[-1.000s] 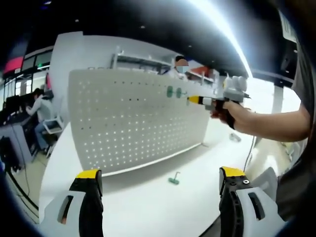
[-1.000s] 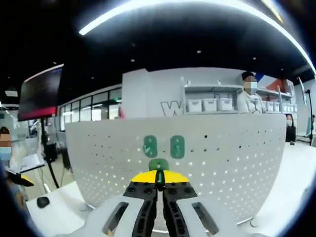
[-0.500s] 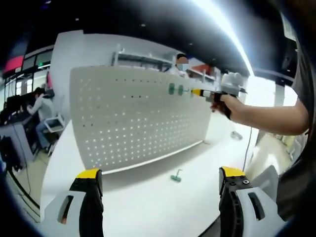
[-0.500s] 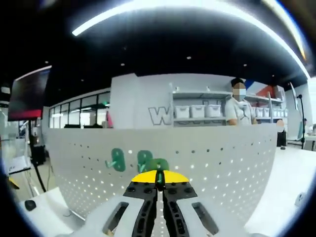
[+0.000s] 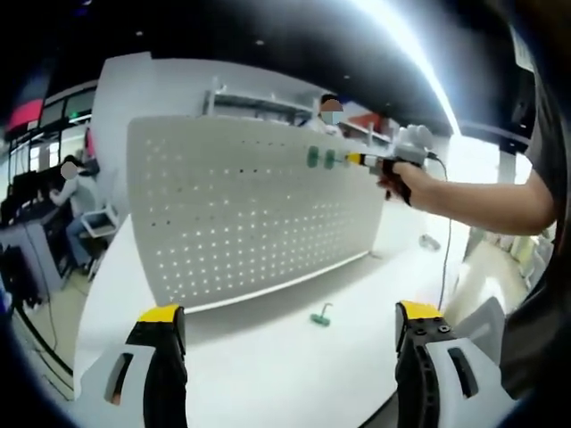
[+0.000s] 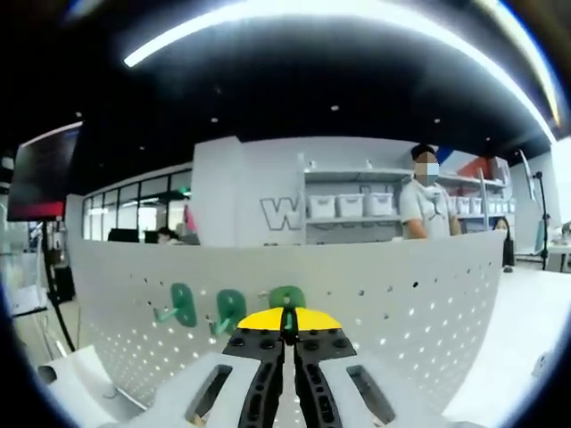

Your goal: Insert the hook assembly into the mounting plate slot until the hook locks in place.

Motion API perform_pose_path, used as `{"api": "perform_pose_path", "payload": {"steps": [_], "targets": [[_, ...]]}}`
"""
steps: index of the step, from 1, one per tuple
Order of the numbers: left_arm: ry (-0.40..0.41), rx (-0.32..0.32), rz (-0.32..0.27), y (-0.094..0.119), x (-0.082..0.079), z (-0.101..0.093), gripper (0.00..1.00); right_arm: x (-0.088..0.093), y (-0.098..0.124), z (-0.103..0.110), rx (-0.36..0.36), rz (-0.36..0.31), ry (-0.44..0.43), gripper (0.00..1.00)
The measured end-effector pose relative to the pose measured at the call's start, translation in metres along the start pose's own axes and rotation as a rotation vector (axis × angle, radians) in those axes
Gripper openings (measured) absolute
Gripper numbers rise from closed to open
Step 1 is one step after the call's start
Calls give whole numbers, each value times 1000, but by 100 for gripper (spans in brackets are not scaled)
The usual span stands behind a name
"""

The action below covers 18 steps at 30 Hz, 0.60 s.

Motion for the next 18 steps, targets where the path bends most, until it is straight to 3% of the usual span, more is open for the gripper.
{"api": "perform_pose_path", "payload": {"steps": [18], "targets": [[12,-35,0,3,1,10,99,9,-9,-3,12,18,-19,0]]}}
Point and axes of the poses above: the point that each gripper's makers call its tool centre point, and the gripper's own axes: y roughly backward along the fingers, z roughly to its left, x roughly out of its underside, the point moved 1 cm from there along y, roughly backward along the fingers, and after that the axes turned 9 degrees about y, right-handed, at the moved point
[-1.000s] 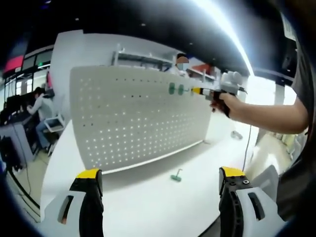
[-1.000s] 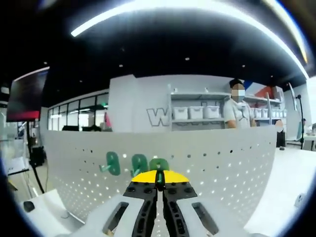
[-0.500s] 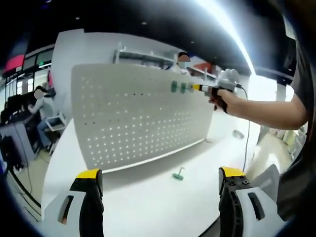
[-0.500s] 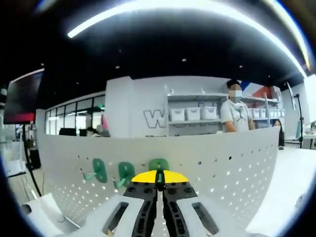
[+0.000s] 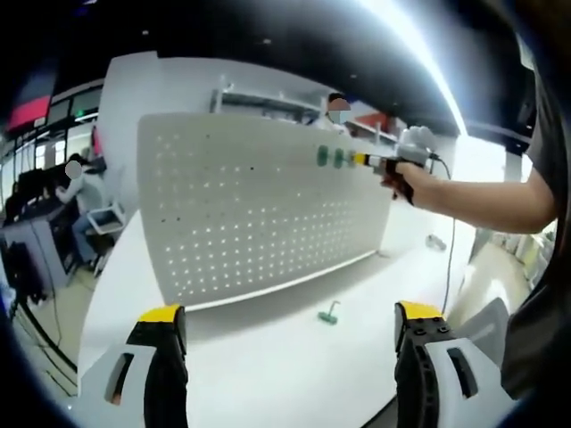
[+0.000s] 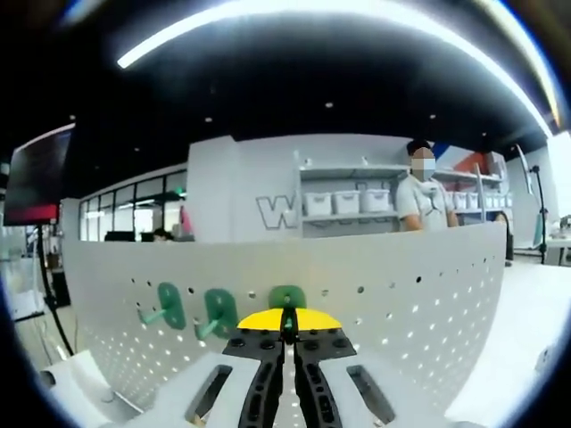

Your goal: Insert the hook assembly into the mounting plate slot until the hook locks in place.

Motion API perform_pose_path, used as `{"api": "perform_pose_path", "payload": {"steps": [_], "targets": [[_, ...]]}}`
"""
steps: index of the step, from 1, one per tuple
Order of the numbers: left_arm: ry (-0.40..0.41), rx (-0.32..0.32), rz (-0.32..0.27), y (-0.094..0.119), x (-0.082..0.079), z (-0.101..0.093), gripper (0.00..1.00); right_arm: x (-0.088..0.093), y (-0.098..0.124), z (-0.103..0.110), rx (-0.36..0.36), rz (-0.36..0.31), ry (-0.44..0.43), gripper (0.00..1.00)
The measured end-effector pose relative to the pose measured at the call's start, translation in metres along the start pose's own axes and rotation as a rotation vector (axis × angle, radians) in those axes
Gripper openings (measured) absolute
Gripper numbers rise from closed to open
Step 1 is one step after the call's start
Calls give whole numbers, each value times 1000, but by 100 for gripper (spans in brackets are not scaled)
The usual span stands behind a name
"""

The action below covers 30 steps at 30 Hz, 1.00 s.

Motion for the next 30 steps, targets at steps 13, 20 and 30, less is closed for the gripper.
{"api": "perform_pose_path", "payload": {"steps": [13,20,30], "targets": [[13,1,0,2,4,1,98,1,-1,1,2,23,7,0],[14,2,-8,5,3,1,98,5,-2,2,-6,53,-12,1],[15,-6,-14,11,4,4,99,5,8,6,-8,83,-11,13]]}}
Point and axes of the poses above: the point that each gripper's makers call its tool centre point, and the gripper's own axes: y roughly backward along the fingers, z roughly to its left, x roughly out of its underside, the point moved 1 cm from there along y, roughly backward along the fingers, and after that the axes turned 9 degrees about y, right-handed, at the moved point
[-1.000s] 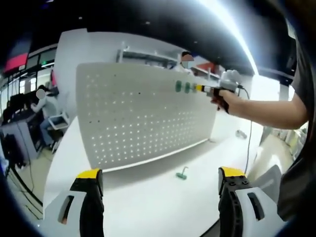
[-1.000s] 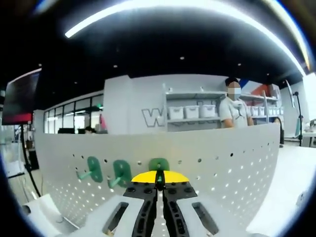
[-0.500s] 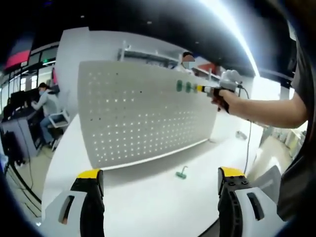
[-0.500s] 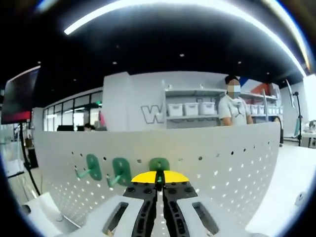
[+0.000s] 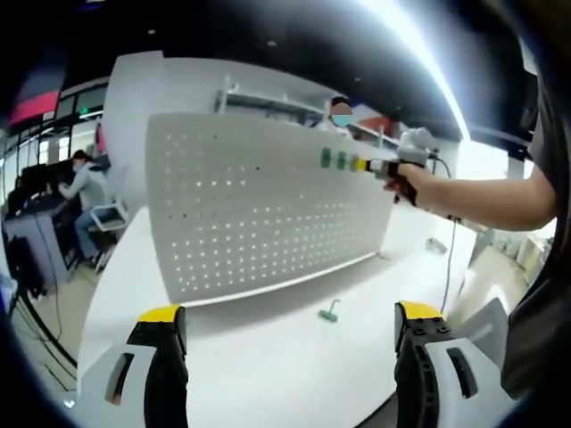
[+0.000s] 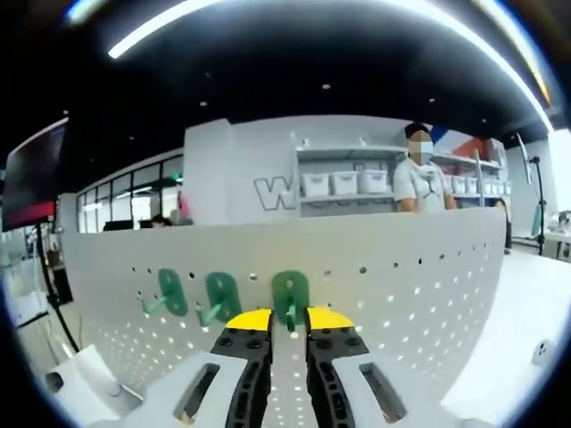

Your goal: Insert the hook assembly into the mounting plate slot until the hook locks in place.

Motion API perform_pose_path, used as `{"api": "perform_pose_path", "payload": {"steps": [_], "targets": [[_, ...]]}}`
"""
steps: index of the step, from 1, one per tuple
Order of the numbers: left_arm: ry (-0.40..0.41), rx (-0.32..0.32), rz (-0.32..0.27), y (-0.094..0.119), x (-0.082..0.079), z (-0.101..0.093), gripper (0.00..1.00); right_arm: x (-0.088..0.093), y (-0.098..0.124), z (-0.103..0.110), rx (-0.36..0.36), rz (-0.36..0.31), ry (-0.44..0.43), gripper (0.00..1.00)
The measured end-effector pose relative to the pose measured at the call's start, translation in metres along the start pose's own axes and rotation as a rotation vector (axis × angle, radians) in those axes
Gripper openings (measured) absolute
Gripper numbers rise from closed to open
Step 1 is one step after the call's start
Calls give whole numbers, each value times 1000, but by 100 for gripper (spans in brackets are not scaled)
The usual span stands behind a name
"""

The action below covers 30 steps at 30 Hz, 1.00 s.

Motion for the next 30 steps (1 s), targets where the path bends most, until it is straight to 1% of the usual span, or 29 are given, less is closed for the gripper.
{"api": "perform_pose_path", "payload": {"steps": [2,6,10,15,19,20,26,30], "targets": [[2,2,0,0,1,0,99,-4,4,0,-2,-8,-6,16],[-1,6,1,1,2,-2,99,-7,12,-1,-2,-13,-18,19],[1,9,1,1,2,-2,99,-6,24,1,-11,-5,-22,21],[-8,13,0,2,0,-4,99,1,41,7,-36,9,-25,24],[-6,19,-8,2,-2,-6,99,17,55,14,-63,43,4,25],[-8,22,-10,2,-3,-7,99,25,59,17,-80,67,24,26],[-7,24,-1,3,1,-8,100,50,80,30,-111,120,47,27],[-8,23,6,4,4,-8,100,68,94,39,-134,159,46,29]]}}
Point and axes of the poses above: the point that each gripper's makers call its tool centre point, and the gripper's own axes: y roughly backward along the fingers, z roughly to its left, x roughly out of its underside, the point moved 1 cm from there along y, roughly backward along the fingers, and after that the axes turned 9 degrees about y, right-handed, at the moved point
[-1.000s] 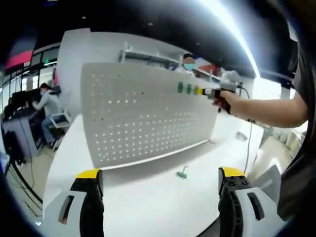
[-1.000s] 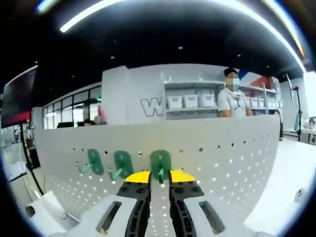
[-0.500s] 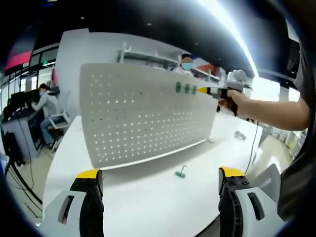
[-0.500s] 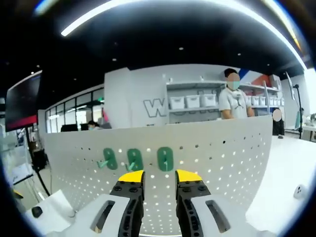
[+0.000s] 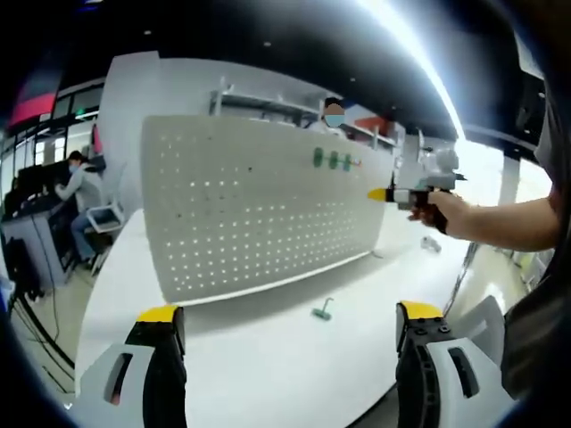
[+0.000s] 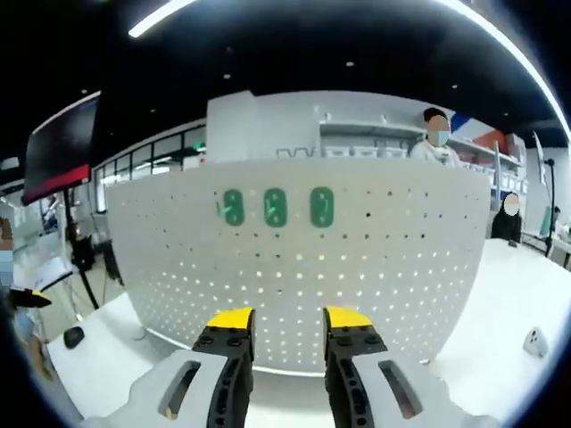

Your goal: Insert the hook assembly into the mounting plate slot until the hook locks in place.

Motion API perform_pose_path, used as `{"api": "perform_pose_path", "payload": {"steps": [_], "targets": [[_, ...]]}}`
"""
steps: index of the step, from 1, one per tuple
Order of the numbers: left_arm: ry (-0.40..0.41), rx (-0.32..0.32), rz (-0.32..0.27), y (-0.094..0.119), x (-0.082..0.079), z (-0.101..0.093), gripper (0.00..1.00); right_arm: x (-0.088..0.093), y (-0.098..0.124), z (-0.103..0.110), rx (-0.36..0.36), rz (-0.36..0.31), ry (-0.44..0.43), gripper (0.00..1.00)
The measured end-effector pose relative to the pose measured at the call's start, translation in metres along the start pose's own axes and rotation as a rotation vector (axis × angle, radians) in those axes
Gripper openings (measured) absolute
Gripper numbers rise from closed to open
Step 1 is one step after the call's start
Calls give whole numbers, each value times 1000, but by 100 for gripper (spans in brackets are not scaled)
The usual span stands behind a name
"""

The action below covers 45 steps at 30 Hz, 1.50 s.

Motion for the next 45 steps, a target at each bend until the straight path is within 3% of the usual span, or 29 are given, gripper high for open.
{"api": "perform_pose_path", "payload": {"steps": [15,22,45], "targets": [[2,-3,18,1,6,-1,100,70,39,50,-129,153,27,38],[7,-3,35,1,11,-1,100,94,57,74,-179,213,28,40],[13,-3,75,-2,23,-2,100,128,90,112,-264,301,25,46]]}}
Point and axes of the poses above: the point that each gripper's makers call its tool centre point, and the gripper's own axes: y roughly backward along the fingers, z roughly to its left, x roughly out of its underside, the point moved 1 cm from there along y, roughly backward along the fingers, and after that the axes turned 9 degrees about y, right-handed, at the moved point
